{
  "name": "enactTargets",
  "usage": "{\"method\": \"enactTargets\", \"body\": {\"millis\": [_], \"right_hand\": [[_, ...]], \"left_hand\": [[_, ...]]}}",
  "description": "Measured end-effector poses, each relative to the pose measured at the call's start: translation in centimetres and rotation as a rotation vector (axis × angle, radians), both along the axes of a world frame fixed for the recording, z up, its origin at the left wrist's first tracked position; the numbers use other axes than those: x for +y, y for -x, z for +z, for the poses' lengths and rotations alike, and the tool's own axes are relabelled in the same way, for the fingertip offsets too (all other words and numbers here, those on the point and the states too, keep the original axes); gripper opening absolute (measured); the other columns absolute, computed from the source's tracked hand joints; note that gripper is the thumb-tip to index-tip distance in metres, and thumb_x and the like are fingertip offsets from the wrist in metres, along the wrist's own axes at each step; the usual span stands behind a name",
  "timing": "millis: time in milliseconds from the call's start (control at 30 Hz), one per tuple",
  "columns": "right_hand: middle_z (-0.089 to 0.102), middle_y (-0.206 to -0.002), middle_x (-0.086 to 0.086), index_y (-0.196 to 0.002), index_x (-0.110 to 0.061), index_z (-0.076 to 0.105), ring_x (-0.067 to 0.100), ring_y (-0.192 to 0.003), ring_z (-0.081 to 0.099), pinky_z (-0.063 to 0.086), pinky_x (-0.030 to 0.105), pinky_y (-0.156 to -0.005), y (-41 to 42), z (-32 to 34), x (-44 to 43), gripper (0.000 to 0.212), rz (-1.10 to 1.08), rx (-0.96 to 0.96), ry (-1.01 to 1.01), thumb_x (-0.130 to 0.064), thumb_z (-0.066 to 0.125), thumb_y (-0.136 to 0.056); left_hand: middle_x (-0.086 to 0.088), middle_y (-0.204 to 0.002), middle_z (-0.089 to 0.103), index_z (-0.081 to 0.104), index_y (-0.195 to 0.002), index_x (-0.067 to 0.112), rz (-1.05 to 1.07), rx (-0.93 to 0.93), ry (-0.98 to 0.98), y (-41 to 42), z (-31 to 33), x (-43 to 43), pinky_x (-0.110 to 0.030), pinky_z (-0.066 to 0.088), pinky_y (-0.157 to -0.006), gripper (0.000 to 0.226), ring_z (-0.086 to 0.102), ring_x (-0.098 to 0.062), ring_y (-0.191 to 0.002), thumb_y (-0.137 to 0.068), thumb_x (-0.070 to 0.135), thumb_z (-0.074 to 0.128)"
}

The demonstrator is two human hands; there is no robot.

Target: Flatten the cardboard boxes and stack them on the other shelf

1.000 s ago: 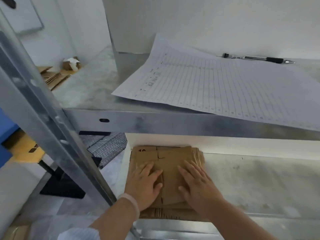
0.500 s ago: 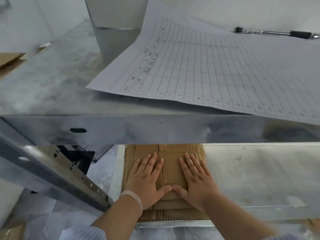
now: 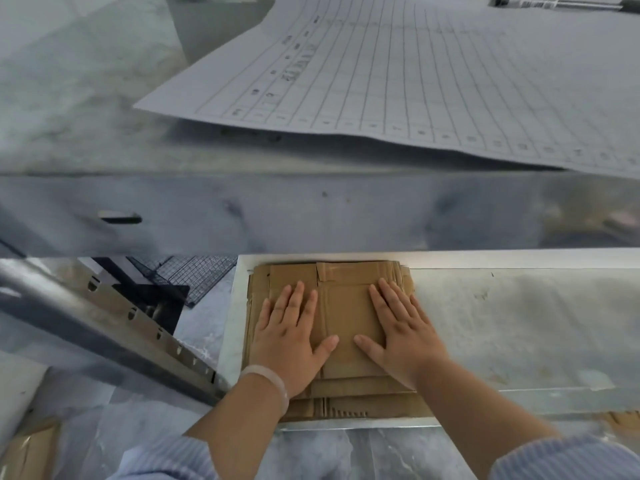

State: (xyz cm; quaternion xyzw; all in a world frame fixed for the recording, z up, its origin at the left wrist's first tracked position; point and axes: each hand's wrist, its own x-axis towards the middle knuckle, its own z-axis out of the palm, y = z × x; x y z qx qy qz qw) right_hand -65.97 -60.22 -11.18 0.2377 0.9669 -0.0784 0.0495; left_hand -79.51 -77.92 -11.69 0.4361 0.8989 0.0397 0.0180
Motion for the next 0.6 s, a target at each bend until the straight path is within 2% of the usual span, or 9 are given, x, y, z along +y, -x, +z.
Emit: {"method": "enactTargets", "body": {"millis": [67,300,433,500,600], "right_hand": [[-0.032,-0.154,-0.013,-0.145,-0.034,-0.029,0.003,-0.138,-0.035,-0.016,0.034,-0.117,0.1,-0.2,-0.1,0.090,-0.015,-0.007,-0.002,-0.085,-0.004,-0.075],[-0.024,-0.157,-0.013,-0.150,-0.034,-0.018,0.005,-0.141,-0.027,-0.015,0.037,-0.118,0.4,-0.2,0.1,0.089,-0.018,-0.018,-0.002,-0.082,-0.003,-0.077],[-0.023,-0.158,-0.011,-0.151,-0.032,-0.016,0.007,-0.144,-0.024,-0.012,0.037,-0.119,0.5,0.2,0.1,0.089,-0.019,-0.053,0.039,-0.081,-0.002,-0.078],[-0.025,-0.158,-0.010,-0.151,-0.031,-0.017,0.008,-0.143,-0.025,-0.011,0.038,-0.120,0.7,0.8,0.4,0.089,-0.015,-0.110,0.076,-0.080,0.005,-0.080],[-0.023,-0.158,-0.011,-0.152,-0.032,-0.013,0.007,-0.144,-0.023,-0.011,0.038,-0.119,1.2,2.4,0.7,0.086,0.012,-0.153,0.148,-0.074,0.024,-0.087]], "left_hand": [[-0.002,-0.160,-0.015,-0.010,-0.152,0.024,0.015,-0.003,0.008,-0.1,-0.1,0.1,-0.043,-0.009,-0.119,0.086,-0.015,-0.018,-0.146,-0.083,0.074,0.000],[-0.004,-0.161,-0.010,-0.004,-0.152,0.027,-0.003,-0.002,0.055,0.3,-0.4,0.5,-0.044,-0.004,-0.119,0.081,-0.010,-0.021,-0.147,-0.083,0.070,0.003],[-0.002,-0.161,-0.011,-0.004,-0.152,0.029,0.015,-0.041,0.101,0.4,-0.2,0.8,-0.043,-0.008,-0.119,0.087,-0.012,-0.019,-0.147,-0.077,0.073,-0.002],[0.002,-0.160,-0.013,-0.003,-0.152,0.033,0.027,-0.092,0.117,0.7,0.1,1.1,-0.041,-0.011,-0.118,0.087,-0.013,-0.016,-0.146,-0.076,0.076,0.003],[0.009,-0.160,-0.012,0.000,-0.150,0.039,0.053,-0.171,0.131,1.1,1.3,1.2,-0.041,-0.007,-0.119,0.083,-0.012,-0.013,-0.146,-0.080,0.077,0.022]]}}
